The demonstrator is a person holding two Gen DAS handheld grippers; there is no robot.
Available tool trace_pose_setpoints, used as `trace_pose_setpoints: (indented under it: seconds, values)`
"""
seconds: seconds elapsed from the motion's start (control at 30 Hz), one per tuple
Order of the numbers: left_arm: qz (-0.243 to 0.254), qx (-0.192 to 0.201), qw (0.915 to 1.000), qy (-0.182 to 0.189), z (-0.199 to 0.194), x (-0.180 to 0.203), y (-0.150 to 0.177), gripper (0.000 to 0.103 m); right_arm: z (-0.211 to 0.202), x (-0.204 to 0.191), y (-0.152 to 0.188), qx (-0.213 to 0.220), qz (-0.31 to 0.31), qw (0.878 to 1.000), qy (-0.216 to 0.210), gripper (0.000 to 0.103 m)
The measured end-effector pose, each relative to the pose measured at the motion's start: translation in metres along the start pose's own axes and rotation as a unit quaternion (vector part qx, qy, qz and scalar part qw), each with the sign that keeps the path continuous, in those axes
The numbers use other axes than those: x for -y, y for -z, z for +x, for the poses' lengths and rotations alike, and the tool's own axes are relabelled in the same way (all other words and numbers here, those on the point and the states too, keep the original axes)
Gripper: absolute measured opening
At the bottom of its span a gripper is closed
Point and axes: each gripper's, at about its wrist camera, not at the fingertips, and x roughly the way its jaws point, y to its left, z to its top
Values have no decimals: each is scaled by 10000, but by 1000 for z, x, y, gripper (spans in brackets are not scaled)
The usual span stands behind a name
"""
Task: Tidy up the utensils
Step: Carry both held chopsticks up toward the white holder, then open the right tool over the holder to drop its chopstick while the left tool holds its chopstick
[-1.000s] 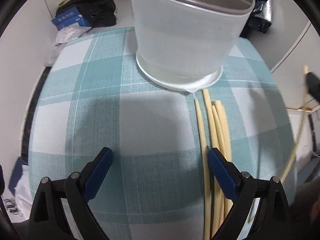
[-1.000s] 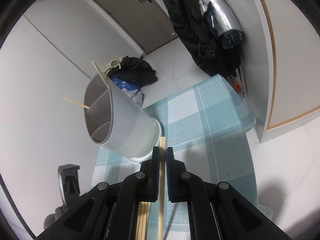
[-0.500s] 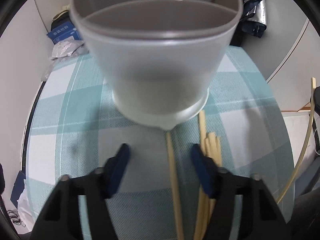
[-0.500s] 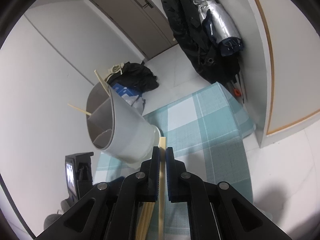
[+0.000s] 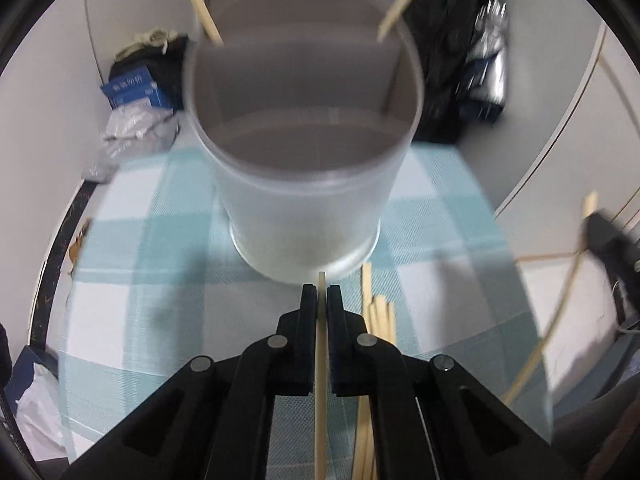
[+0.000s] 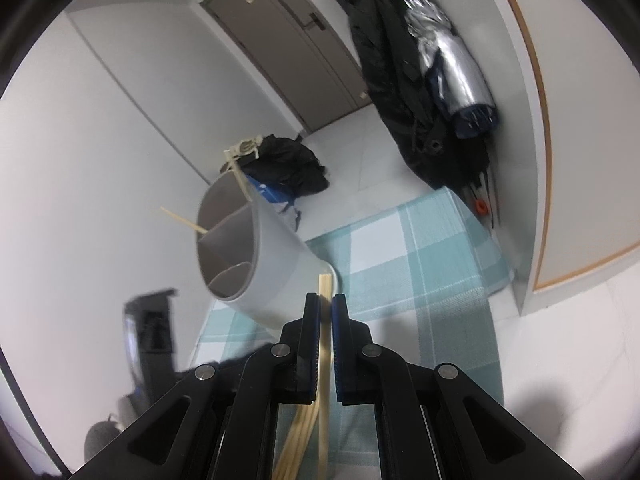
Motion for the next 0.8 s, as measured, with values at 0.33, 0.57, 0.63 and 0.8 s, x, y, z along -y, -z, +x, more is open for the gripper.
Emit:
trace_pose_setpoints:
  seconds: [0.33, 0.57, 0.63, 0.8]
  values:
    - [-65, 984, 9945, 346, -56, 1, -18, 1, -20, -48, 12, 382, -948, 9948, -28, 5]
    - [-196, 1152, 9922, 443, -70, -11, -16, 1, -34, -72, 25, 661, -1299, 9892, -125, 5]
    - [-134, 1238, 9910, 486, -78, -8, -14, 1, -35, -75, 28, 692, -1333, 9886, -110, 5]
    - [-212, 1315, 9895, 568, -89, -12, -14, 1, -38, -84, 32, 758, -1449, 9865, -86, 5]
